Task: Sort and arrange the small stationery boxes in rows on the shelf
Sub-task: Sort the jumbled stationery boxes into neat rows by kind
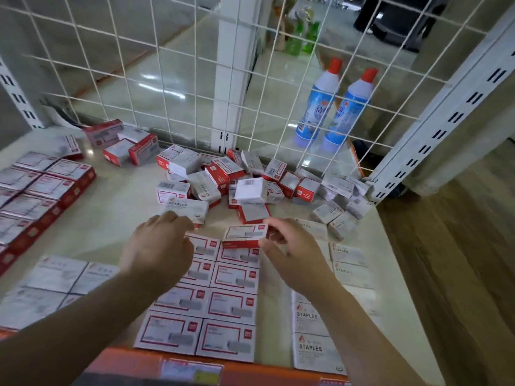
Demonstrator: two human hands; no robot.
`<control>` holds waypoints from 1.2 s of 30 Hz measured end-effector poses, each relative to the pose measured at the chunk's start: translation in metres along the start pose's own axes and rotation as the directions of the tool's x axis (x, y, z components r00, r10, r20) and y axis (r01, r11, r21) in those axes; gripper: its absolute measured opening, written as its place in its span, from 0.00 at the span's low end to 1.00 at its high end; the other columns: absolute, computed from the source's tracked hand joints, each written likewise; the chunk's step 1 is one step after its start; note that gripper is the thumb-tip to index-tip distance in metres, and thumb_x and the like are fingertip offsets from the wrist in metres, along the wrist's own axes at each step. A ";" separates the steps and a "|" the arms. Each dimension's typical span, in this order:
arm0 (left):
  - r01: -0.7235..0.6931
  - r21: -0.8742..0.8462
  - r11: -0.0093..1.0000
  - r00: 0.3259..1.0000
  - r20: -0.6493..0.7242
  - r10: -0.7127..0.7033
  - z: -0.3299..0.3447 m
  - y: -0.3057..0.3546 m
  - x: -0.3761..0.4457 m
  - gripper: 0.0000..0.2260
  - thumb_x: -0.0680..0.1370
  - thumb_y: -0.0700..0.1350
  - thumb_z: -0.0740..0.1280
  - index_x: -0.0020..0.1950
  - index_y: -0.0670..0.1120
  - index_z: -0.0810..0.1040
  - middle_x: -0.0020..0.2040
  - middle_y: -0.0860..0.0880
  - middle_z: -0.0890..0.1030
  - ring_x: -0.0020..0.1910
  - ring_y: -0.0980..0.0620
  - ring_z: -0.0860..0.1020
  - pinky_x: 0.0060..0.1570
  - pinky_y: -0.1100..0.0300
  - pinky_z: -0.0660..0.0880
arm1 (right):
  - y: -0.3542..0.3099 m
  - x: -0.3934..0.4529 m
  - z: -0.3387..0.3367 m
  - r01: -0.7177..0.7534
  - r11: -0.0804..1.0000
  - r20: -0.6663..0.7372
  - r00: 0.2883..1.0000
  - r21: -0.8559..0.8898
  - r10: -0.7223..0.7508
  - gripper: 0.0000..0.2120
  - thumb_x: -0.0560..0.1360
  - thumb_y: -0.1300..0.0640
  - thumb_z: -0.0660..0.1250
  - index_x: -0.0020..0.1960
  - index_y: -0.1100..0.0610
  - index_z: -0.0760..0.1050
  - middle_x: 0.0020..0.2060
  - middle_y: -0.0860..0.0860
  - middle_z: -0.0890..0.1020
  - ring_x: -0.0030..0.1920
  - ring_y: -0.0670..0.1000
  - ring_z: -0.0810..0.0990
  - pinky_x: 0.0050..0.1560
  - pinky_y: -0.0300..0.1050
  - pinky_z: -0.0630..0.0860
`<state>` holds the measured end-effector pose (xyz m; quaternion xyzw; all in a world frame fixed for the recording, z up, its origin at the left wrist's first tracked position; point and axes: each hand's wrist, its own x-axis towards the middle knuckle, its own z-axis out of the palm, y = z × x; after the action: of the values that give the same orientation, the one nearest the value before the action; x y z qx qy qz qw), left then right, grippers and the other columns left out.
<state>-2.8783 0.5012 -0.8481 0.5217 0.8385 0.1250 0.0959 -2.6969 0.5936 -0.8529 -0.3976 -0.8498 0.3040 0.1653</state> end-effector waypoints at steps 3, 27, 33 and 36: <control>0.007 0.014 1.000 0.999 0.036 -0.007 -0.002 -0.010 -0.001 0.15 0.78 0.44 0.58 0.64 0.51 0.73 0.62 0.51 0.73 0.60 0.52 0.71 0.58 0.59 0.69 | -0.008 0.008 0.015 0.005 0.998 -0.005 1.000 -0.065 -0.005 0.11 0.78 0.51 0.59 0.59 0.51 0.71 0.49 0.45 0.73 0.46 0.38 0.69 0.44 0.28 0.64; -0.065 -0.053 0.996 0.994 0.081 0.069 0.006 -0.020 -0.005 0.15 0.79 0.45 0.55 0.64 0.52 0.72 0.61 0.54 0.72 0.57 0.55 0.70 0.56 0.61 0.70 | -0.042 0.057 0.055 -0.023 1.000 0.080 0.997 -0.018 0.024 0.18 0.77 0.52 0.64 0.67 0.49 0.69 0.60 0.45 0.74 0.61 0.45 0.71 0.55 0.37 0.65; 0.006 -0.068 0.998 0.994 0.109 0.001 0.006 -0.015 0.000 0.14 0.79 0.45 0.56 0.64 0.51 0.73 0.61 0.54 0.74 0.60 0.54 0.70 0.58 0.59 0.71 | -0.032 0.048 0.040 -0.058 0.996 0.097 0.993 -0.074 0.065 0.19 0.76 0.53 0.66 0.66 0.50 0.70 0.59 0.45 0.75 0.57 0.42 0.71 0.60 0.39 0.68; 0.022 -0.072 0.997 0.992 0.127 -0.012 0.005 -0.012 0.003 0.15 0.80 0.44 0.55 0.64 0.51 0.73 0.62 0.54 0.74 0.60 0.53 0.70 0.59 0.59 0.71 | -0.034 0.047 0.039 -0.053 0.989 0.134 0.988 -0.140 0.072 0.21 0.76 0.53 0.66 0.68 0.51 0.69 0.62 0.46 0.72 0.62 0.45 0.69 0.61 0.40 0.65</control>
<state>-2.8883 0.4993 -0.8572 0.5176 0.8300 0.1213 0.1689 -2.7666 0.5982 -0.8591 -0.4125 -0.8650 0.2774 0.0689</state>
